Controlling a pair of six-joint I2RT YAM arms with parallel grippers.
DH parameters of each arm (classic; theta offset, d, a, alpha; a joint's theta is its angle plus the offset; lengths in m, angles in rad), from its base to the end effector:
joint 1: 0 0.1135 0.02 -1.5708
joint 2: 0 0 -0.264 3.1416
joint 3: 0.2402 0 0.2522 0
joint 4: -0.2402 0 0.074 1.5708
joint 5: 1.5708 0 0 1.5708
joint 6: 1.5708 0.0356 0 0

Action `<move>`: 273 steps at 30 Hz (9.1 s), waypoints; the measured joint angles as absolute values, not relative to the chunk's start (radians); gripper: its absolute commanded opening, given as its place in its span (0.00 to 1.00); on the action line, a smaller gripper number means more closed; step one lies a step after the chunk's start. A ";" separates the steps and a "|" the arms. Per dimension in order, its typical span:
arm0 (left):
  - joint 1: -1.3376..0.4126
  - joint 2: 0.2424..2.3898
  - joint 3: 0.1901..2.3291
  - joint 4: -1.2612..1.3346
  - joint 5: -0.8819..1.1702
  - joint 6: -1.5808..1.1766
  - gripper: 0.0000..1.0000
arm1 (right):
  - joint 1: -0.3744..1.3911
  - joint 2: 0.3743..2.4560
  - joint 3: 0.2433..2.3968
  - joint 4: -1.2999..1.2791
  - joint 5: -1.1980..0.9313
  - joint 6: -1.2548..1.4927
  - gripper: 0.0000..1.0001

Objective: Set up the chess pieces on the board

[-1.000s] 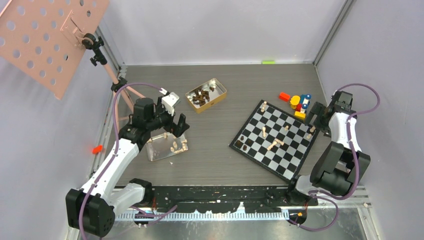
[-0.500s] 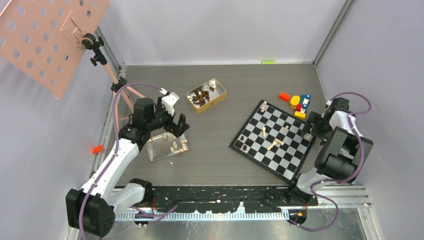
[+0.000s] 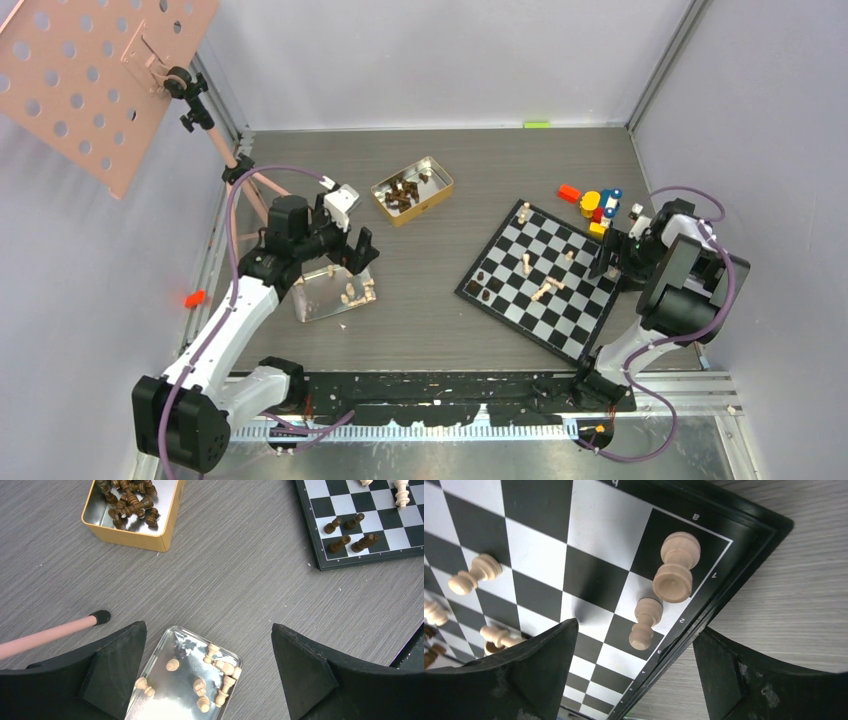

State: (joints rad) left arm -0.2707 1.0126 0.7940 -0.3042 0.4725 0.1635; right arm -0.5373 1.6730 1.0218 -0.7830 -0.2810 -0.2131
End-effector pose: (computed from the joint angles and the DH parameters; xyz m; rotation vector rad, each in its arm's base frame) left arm 0.2114 -0.0755 0.2901 0.7230 1.9483 -0.5586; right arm 0.2567 -0.1414 0.1682 0.4398 2.8630 0.3085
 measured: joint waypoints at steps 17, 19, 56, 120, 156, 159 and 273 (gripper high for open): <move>-0.337 1.089 0.794 -0.304 0.436 0.196 1.00 | -0.519 1.704 1.047 -0.943 -0.470 -0.398 0.90; -0.366 1.120 0.795 -0.305 0.428 0.205 1.00 | -0.508 1.714 1.057 -0.944 -0.467 -0.395 0.90; -0.570 1.652 0.896 -0.149 0.676 0.196 0.99 | -0.228 2.016 1.467 -0.868 -0.271 -0.229 0.90; -0.720 1.380 1.060 -0.333 0.464 0.329 0.99 | 0.125 1.974 1.629 -0.937 -0.154 -0.302 0.97; -0.600 2.117 1.517 -0.263 0.463 -0.051 0.93 | 0.123 1.110 0.807 -1.112 -0.038 -0.625 0.96; -0.599 2.101 1.480 -0.251 0.483 -0.048 0.91 | 0.123 1.104 0.764 -1.112 -0.021 -0.659 0.96; -0.589 1.549 0.970 -0.514 0.368 0.236 1.00 | 0.013 1.968 1.313 -0.913 -0.679 -0.173 0.78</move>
